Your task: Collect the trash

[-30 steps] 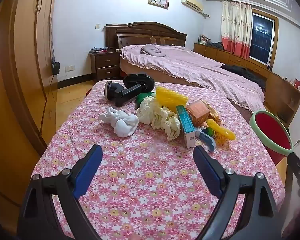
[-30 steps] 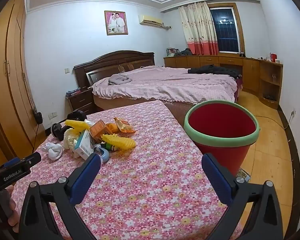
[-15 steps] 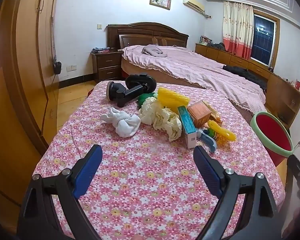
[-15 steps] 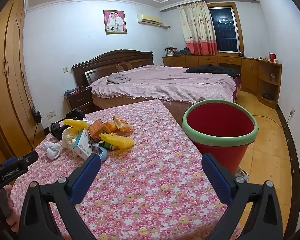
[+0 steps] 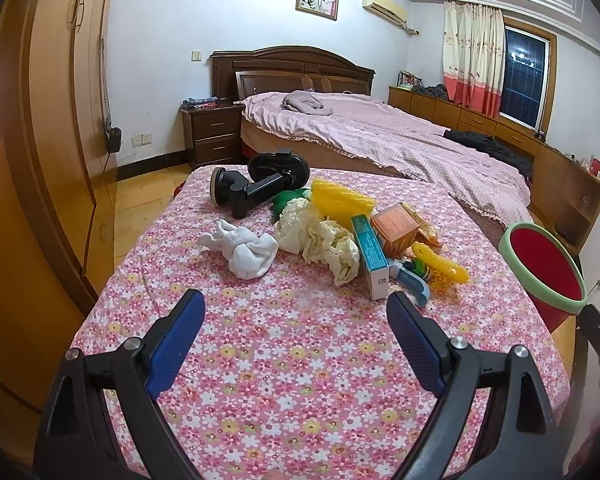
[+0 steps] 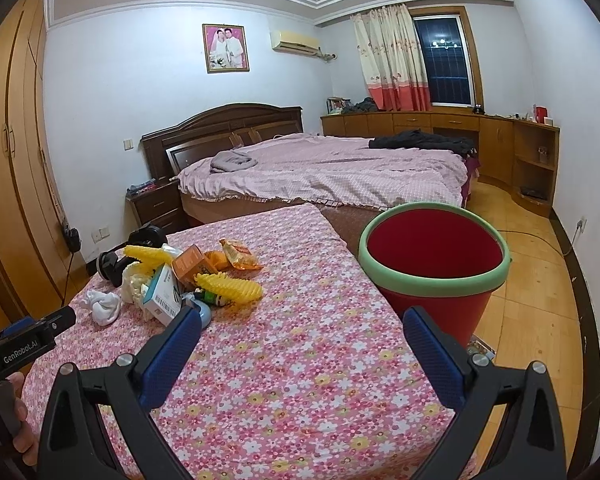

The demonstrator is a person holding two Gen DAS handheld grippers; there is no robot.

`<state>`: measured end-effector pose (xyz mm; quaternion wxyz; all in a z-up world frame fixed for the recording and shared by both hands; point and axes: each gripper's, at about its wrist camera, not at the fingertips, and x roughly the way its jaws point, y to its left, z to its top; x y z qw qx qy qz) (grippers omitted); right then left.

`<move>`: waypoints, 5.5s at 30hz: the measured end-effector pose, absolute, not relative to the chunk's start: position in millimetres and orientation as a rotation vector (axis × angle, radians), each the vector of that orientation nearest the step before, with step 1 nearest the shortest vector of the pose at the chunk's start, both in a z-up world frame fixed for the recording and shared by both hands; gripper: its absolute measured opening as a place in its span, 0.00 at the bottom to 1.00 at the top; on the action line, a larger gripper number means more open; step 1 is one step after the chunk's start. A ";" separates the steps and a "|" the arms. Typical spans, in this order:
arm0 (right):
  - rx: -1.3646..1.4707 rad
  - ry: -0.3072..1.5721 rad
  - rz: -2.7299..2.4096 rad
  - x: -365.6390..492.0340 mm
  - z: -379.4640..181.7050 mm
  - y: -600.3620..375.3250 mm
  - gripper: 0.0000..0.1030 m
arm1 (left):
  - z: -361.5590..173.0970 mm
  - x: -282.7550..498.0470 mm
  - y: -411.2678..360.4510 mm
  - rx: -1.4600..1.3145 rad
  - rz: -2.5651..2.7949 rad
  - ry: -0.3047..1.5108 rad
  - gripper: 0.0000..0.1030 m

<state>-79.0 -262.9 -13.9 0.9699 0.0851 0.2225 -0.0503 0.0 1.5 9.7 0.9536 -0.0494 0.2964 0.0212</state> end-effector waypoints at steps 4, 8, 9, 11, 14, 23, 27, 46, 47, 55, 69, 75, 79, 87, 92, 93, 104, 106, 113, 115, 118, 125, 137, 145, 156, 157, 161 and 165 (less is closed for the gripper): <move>0.171 0.449 -0.103 -79.4 -13.6 -263.0 1.00 | 9.6 0.3 0.1 -0.101 0.042 0.600 0.89; 0.172 0.447 -0.104 -79.6 -13.2 -262.9 1.00 | 11.3 1.4 -0.4 -0.102 0.038 0.600 0.89; 0.170 0.447 -0.107 -79.7 -12.6 -262.8 1.00 | 11.9 1.7 -0.5 -0.102 0.037 0.600 0.89; 0.173 0.445 -0.109 -80.0 -11.5 -264.1 1.00 | 12.5 1.4 -1.3 -0.101 0.038 0.598 0.89; 0.178 0.444 -0.113 -80.0 -10.4 -266.0 1.00 | 12.6 1.8 -1.4 -0.102 0.037 0.600 0.89; 0.179 0.439 -0.114 -80.8 -9.2 -267.6 1.00 | 15.1 2.2 -1.6 -0.106 0.041 0.591 0.89; 0.183 0.439 -0.115 -81.9 -9.5 -268.8 1.00 | 15.4 1.6 -1.2 -0.106 0.039 0.589 0.89; 0.195 0.432 -0.130 -84.1 -10.8 -275.3 1.00 | 16.7 -0.9 4.7 -0.104 0.050 0.580 0.89; 0.197 0.431 -0.132 -84.2 -11.0 -276.1 1.00 | 16.8 -1.0 5.5 -0.102 0.052 0.578 0.89; 0.209 0.434 -0.125 -83.3 -13.1 -279.2 1.00 | 15.2 4.4 9.7 -0.101 0.067 0.582 0.89; 0.184 0.463 0.016 -24.9 -1.2 -260.6 1.00 | -2.8 45.6 39.9 -0.114 0.128 0.664 0.89; 0.144 0.523 0.084 11.3 -5.4 -238.6 1.00 | -11.7 72.9 57.3 -0.121 0.144 0.699 0.88; 0.124 0.588 0.093 37.8 -16.9 -224.8 1.00 | -20.0 93.6 59.6 -0.140 0.109 0.726 0.88; 0.088 0.716 0.060 88.2 -48.7 -209.1 1.00 | -51.4 133.9 61.6 -0.148 0.081 0.805 0.81; 0.106 0.791 0.027 111.4 -67.8 -213.1 0.89 | -70.7 149.6 65.4 -0.169 0.061 0.869 0.72; 0.109 0.798 0.023 114.1 -70.1 -213.7 0.86 | -73.6 151.6 65.8 -0.177 0.054 0.881 0.67; 0.137 0.861 0.051 127.2 -84.5 -210.6 0.27 | -75.3 156.8 61.3 -0.194 -0.024 0.865 0.37; 0.141 0.869 0.057 126.2 -85.9 -210.3 0.23 | -73.3 155.0 61.2 -0.196 -0.033 0.859 0.30; 0.135 0.823 0.061 106.7 -72.2 -214.3 0.13 | -52.9 132.9 55.7 -0.191 -0.057 0.808 0.28; 0.135 0.805 0.065 99.2 -65.6 -215.5 0.13 | -44.6 127.0 50.7 -0.185 -0.069 0.790 0.28; 0.132 0.778 0.067 86.8 -55.6 -219.1 0.13 | -33.5 119.6 44.2 -0.178 -0.089 0.768 0.28; 0.149 0.714 0.036 60.2 -35.1 -238.5 0.13 | -3.1 104.9 10.9 -0.153 -0.173 0.726 0.28; 0.216 0.620 -0.120 28.5 -10.6 -317.2 0.13 | 32.8 111.4 -71.5 -0.076 -0.384 0.726 0.28; 0.268 0.604 -0.226 21.2 -11.6 -381.7 0.13 | 36.8 127.4 -141.0 -0.011 -0.493 0.748 0.28; 0.343 0.624 -0.282 31.9 -29.6 -453.6 0.13 | 22.8 152.0 -241.2 0.070 -0.609 0.783 0.28; 0.351 0.627 -0.283 33.1 -32.0 -458.6 0.13 | 20.7 152.7 -247.4 0.076 -0.616 0.787 0.28; 0.387 0.634 -0.286 37.5 -41.4 -476.4 0.13 | 8.7 161.4 -278.9 0.097 -0.660 0.811 0.28; 0.399 0.645 -0.285 42.1 -49.9 -485.2 0.13 | -1.7 165.8 -307.8 0.119 -0.696 0.829 0.28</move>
